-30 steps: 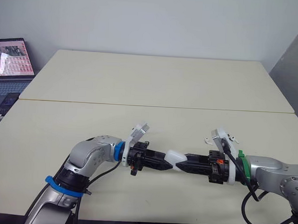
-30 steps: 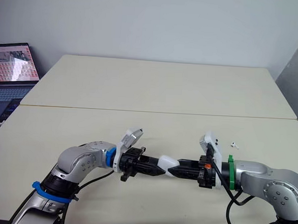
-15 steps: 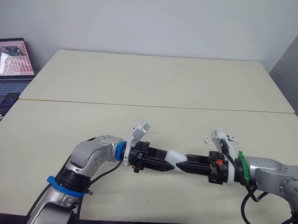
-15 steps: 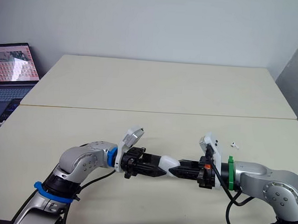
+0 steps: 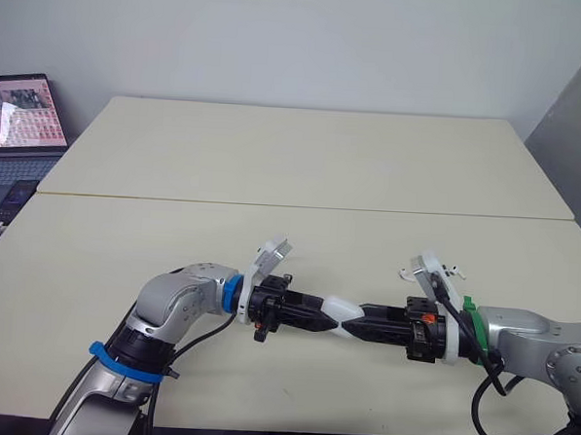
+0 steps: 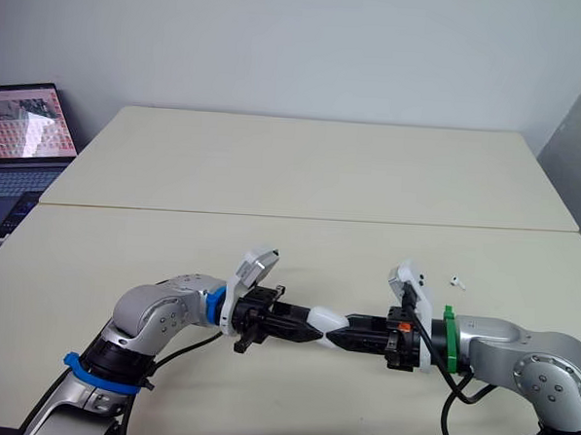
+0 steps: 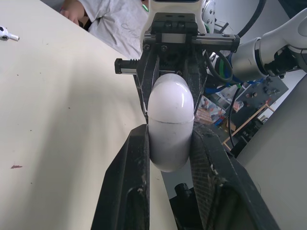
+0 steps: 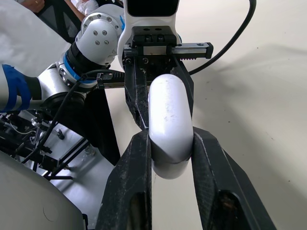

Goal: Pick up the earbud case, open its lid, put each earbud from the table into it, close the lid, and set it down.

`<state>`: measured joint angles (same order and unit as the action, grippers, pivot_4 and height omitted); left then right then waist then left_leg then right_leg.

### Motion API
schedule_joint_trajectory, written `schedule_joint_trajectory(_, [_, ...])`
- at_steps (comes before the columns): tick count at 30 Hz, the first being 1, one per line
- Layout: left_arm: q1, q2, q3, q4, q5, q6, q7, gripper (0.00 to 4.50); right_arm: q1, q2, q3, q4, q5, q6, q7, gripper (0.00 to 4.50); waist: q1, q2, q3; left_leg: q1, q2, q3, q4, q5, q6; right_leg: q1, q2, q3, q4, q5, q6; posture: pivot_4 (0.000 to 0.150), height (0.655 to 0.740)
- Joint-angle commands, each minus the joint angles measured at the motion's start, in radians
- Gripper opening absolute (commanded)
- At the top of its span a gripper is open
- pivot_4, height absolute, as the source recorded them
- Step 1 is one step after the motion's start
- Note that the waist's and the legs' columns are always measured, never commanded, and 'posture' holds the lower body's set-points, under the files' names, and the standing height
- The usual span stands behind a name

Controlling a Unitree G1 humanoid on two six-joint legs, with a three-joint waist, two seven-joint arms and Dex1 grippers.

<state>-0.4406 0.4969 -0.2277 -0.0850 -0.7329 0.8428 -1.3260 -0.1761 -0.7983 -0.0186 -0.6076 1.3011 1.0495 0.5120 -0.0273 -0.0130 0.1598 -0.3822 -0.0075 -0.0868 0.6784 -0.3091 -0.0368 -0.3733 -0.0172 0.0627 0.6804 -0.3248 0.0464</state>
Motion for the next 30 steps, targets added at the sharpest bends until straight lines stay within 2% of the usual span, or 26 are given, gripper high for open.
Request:
schedule_joint_trajectory(1, [-0.003,-0.014,0.016,-0.035,-0.023,-0.01,0.0,0.8,0.002,0.007,-0.02,-0.025,0.013,-0.013,-0.008,1.73,0.0,0.0,0.0,0.0,0.0,0.0,0.0,0.0,0.0,0.0,0.0,0.0,0.0,0.0,0.0,0.15,0.74])
schedule_joint_trajectory(9, [0.005,-0.015,0.018,-0.037,-0.018,-0.017,0.005,0.78,0.004,-0.023,-0.052,-0.032,0.008,-0.023,-0.001,4.5,0.0,0.0,0.0,0.0,0.0,0.0,0.0,0.0,0.0,0.0,0.0,0.0,0.0,0.0,0.0,0.15,0.74])
schedule_joint_trajectory(21, [0.008,-0.016,0.008,-0.03,0.006,-0.042,0.013,0.78,-0.075,-0.02,-0.034,-0.022,-0.102,-0.026,-0.047,4.5,0.0,0.0,0.0,0.0,0.0,0.0,0.0,0.0,0.0,0.0,0.0,0.0,0.0,0.0,0.0,0.15,0.74])
schedule_joint_trajectory(30, [0.007,-0.021,0.012,-0.025,0.004,-0.052,0.026,0.78,-0.083,-0.029,-0.018,-0.037,-0.103,-0.002,-0.024,4.5,0.0,0.0,0.0,0.0,0.0,0.0,0.0,0.0,0.0,0.0,0.0,0.0,0.0,0.0,0.0,0.15,0.74])
